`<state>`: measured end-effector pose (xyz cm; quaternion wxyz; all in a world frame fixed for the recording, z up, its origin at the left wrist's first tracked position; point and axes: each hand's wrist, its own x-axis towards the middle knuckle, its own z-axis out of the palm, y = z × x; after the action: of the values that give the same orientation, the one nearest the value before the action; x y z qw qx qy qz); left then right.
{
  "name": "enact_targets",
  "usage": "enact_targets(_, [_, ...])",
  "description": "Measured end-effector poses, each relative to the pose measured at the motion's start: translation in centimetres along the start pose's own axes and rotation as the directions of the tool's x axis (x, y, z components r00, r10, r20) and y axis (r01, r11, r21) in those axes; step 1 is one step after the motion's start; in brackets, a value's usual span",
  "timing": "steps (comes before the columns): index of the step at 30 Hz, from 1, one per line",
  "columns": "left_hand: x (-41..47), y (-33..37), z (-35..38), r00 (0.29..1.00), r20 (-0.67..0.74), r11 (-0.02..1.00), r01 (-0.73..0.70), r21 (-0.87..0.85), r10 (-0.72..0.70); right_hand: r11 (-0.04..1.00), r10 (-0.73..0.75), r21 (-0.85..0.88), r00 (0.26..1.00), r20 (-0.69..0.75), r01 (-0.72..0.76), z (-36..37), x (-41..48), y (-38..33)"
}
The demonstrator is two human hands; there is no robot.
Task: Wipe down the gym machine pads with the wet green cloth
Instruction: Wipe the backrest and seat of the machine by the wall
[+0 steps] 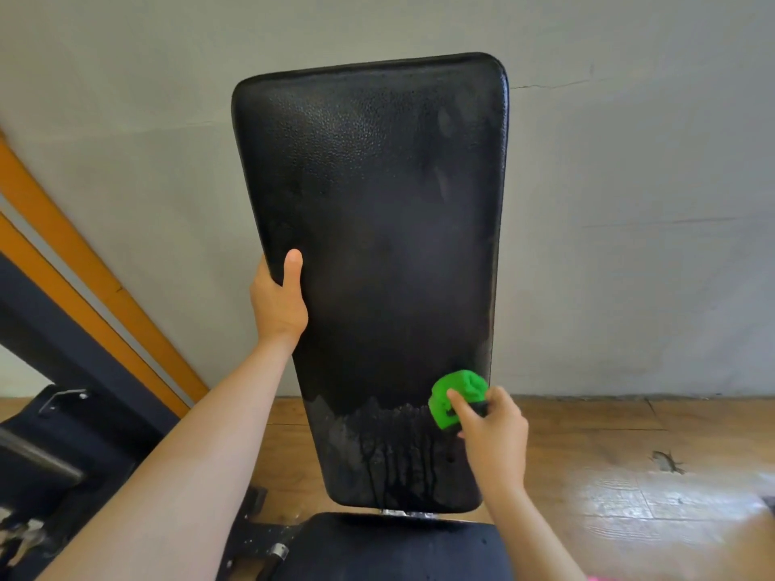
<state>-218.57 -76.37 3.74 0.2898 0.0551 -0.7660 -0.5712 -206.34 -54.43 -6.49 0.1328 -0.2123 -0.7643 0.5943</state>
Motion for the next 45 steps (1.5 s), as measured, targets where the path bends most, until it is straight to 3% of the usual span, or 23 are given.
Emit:
enact_targets(3, [0.0, -0.1, 0.0, 1.0, -0.006, 1.0, -0.011, 0.013, 0.011, 1.0, 0.017, 0.006, 1.0, 0.0, -0.017, -0.5, -0.2, 0.0])
enact_targets(8, [0.1, -0.2, -0.1, 0.999, -0.007, 0.999, -0.036, 0.015, 0.036, 0.978, -0.101, 0.166, 0.984, -0.144, 0.124, -2.7, 2.3, -4.6])
enact_targets(11, [0.1, 0.0, 0.0, 0.999, -0.009, 0.999, -0.032, 0.006, 0.032, 0.965, -0.136, 0.202, 0.979, -0.148, 0.165, -3.1, 3.9, -6.3])
enact_targets(23, [-0.4, 0.4, 0.0, 0.999, -0.02, 1.0, -0.032, 0.0, 0.032, 0.992, 0.035, 0.12, 0.997, -0.072, -0.026, -2.3, 1.1, 0.5])
enact_targets(30, [-0.3, 0.4, 0.1, 0.999, -0.019, 0.999, -0.043, 0.011, 0.043, 0.959, -0.118, 0.242, 0.985, -0.128, 0.146, -3.4, 5.0, -6.0])
enact_targets(35, [-0.3, 0.4, 0.1, 0.999, -0.023, 0.999, -0.033, 0.004, 0.033, 0.962, -0.019, 0.271, 1.0, 0.008, 0.016, -3.8, 6.3, -3.8])
enact_targets(45, [0.0, -0.3, 0.0, 0.999, -0.012, 0.999, -0.051, -0.016, 0.051, 0.987, 0.151, 0.054, 0.988, -0.001, -0.151, -2.8, 1.8, 4.0])
